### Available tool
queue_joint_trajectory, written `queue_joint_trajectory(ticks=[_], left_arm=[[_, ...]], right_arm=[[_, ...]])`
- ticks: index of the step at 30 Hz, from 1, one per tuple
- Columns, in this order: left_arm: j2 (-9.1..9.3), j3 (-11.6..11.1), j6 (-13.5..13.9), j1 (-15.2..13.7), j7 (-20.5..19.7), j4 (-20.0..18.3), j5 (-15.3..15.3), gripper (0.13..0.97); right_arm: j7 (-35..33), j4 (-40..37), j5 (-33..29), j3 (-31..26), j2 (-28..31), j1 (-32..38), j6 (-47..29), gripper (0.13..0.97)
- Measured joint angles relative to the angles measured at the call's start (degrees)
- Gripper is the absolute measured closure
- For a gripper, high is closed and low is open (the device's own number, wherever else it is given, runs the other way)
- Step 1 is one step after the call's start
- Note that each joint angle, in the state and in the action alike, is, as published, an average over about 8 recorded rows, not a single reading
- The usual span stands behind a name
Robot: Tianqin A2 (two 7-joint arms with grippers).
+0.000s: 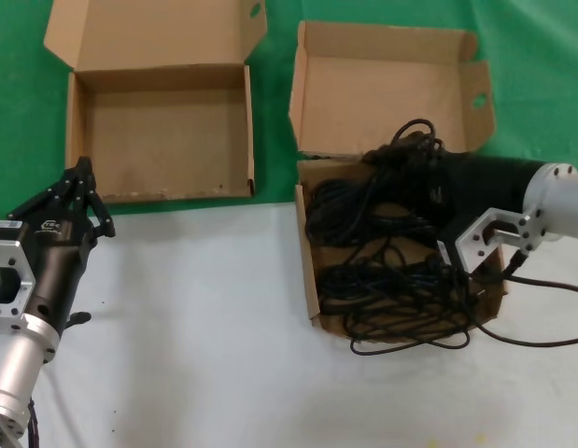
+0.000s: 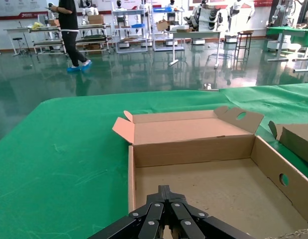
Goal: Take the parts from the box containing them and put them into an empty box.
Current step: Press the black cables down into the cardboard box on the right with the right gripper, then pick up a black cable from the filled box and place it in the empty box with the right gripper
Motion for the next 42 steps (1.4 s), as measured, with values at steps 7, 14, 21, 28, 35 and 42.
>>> queue_joint_trajectory(ticks=[7,14,21,28,35,42], left_arm=[[0.00,0.0,0.0,0.0,0.0,0.0,0.0,0.952],[0.00,0.0,0.0,0.0,0.0,0.0,0.0,0.952],[0.00,0.0,0.0,0.0,0.0,0.0,0.0,0.952],[0.00,0.0,0.0,0.0,0.0,0.0,0.0,0.952],[0.00,0.0,0.0,0.0,0.0,0.0,0.0,0.952],[0.00,0.0,0.0,0.0,0.0,0.0,0.0,0.952]], right_arm=[[-0.5,0.1,0.6,0.0,0.4,-0.8,0.2,0.799],[0.8,1.5,0.1,0.3,0.7,-1.3,0.1,0.865],[10.1,9.8,-4.8,1.8,2.4,-2.1,-2.2,0.887],[20.0,16.0,-10.7,2.5,0.2,0.6,-5.8,0.889],[21.8,10.5,-15.0,-0.4,-7.9,7.0,-5.5,0.889],[20.1,2.1,-16.2,-3.5,-16.3,11.5,-2.5,0.890]])
